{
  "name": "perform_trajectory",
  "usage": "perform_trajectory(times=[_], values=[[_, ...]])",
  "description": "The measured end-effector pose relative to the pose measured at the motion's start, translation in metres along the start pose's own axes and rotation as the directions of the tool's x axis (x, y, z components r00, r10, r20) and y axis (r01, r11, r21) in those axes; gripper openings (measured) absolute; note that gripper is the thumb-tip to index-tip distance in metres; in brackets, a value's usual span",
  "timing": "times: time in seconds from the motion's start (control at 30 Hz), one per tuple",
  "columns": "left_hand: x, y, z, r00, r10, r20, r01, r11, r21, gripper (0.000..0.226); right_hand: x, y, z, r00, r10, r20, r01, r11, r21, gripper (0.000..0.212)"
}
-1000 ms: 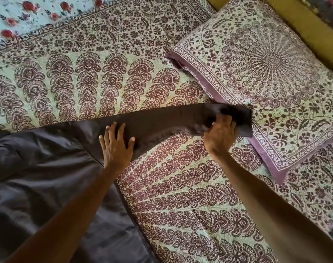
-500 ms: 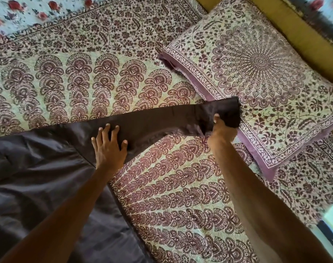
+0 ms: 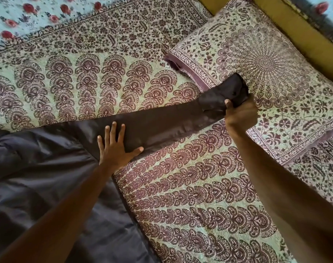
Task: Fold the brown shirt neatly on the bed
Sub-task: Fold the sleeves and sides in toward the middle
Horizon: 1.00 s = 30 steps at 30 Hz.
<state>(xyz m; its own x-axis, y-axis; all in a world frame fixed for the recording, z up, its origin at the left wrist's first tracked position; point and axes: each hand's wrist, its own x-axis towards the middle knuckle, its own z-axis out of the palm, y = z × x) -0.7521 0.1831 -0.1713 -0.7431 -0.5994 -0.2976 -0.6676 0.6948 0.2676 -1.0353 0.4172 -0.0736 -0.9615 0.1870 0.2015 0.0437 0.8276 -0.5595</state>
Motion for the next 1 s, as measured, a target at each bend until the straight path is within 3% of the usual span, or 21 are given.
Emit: perform_trajectory(times=[0.07,0.13,0.2,0.27,0.33,0.37,0.4,0.47,0.53,0.6,0.73,0.9,0.97,1.0], values=[[0.002,0.002,-0.003,0.999,-0.01,0.041,0.01,1.0,0.001,0.116,-0.005,0.001,-0.004,0.995,0.023,-0.093,-0.019,0.999,0.049,0.064],[0.003,0.003,-0.008,0.999,-0.005,0.036,0.007,0.999,-0.041,0.104,-0.015,-0.001,-0.011,0.94,-0.051,-0.336,0.116,0.977,0.177,0.077],[0.002,0.0,-0.019,0.994,-0.013,-0.106,-0.013,0.969,-0.249,0.075,-0.041,-0.009,-0.016,0.856,-0.166,-0.489,0.31,0.923,0.229,0.064],[-0.002,-0.01,-0.029,0.941,-0.115,-0.319,-0.028,0.911,-0.411,0.05,-0.09,-0.026,-0.009,0.891,-0.285,-0.353,0.394,0.871,0.292,0.032],[-0.005,-0.03,-0.034,0.882,-0.193,-0.431,0.03,0.934,-0.357,0.046,-0.15,-0.05,0.007,0.907,-0.42,-0.019,0.394,0.833,0.389,0.022],[-0.006,-0.041,-0.033,0.881,-0.215,-0.422,0.075,0.944,-0.322,0.049,-0.177,-0.062,0.017,0.851,-0.494,0.177,0.393,0.823,0.409,0.028],[-0.009,-0.053,-0.029,0.897,-0.227,-0.378,0.114,0.948,-0.298,0.054,-0.201,-0.073,0.031,0.741,-0.556,0.376,0.402,0.817,0.414,0.036],[-0.013,-0.075,-0.02,0.943,-0.203,-0.263,0.133,0.957,-0.259,0.061,-0.24,-0.095,0.063,0.426,-0.629,0.651,0.505,0.762,0.405,0.057],[-0.016,-0.088,-0.012,0.969,-0.159,-0.191,0.116,0.969,-0.22,0.066,-0.266,-0.112,0.095,0.194,-0.66,0.725,0.681,0.623,0.385,0.068],[-0.015,-0.093,-0.006,0.972,-0.152,-0.182,0.118,0.976,-0.183,0.067,-0.277,-0.116,0.121,0.124,-0.681,0.722,0.79,0.509,0.344,0.062],[-0.016,-0.092,-0.003,0.966,-0.165,-0.198,0.136,0.978,-0.156,0.066,-0.237,-0.077,0.121,0.172,-0.722,0.67,0.881,0.417,0.223,0.064],[-0.018,-0.073,-0.009,0.946,-0.245,-0.214,0.21,0.963,-0.17,0.072,-0.091,0.021,0.091,0.554,-0.532,0.641,0.752,0.65,-0.11,0.073],[-0.015,-0.053,-0.014,0.945,-0.214,-0.246,0.188,0.974,-0.125,0.088,-0.051,0.047,0.078,0.615,-0.46,0.64,0.688,0.71,-0.151,0.075],[-0.011,-0.04,-0.014,0.962,-0.129,-0.242,0.113,0.99,-0.08,0.09,-0.041,0.052,0.075,0.614,-0.446,0.651,0.674,0.726,-0.138,0.077]])
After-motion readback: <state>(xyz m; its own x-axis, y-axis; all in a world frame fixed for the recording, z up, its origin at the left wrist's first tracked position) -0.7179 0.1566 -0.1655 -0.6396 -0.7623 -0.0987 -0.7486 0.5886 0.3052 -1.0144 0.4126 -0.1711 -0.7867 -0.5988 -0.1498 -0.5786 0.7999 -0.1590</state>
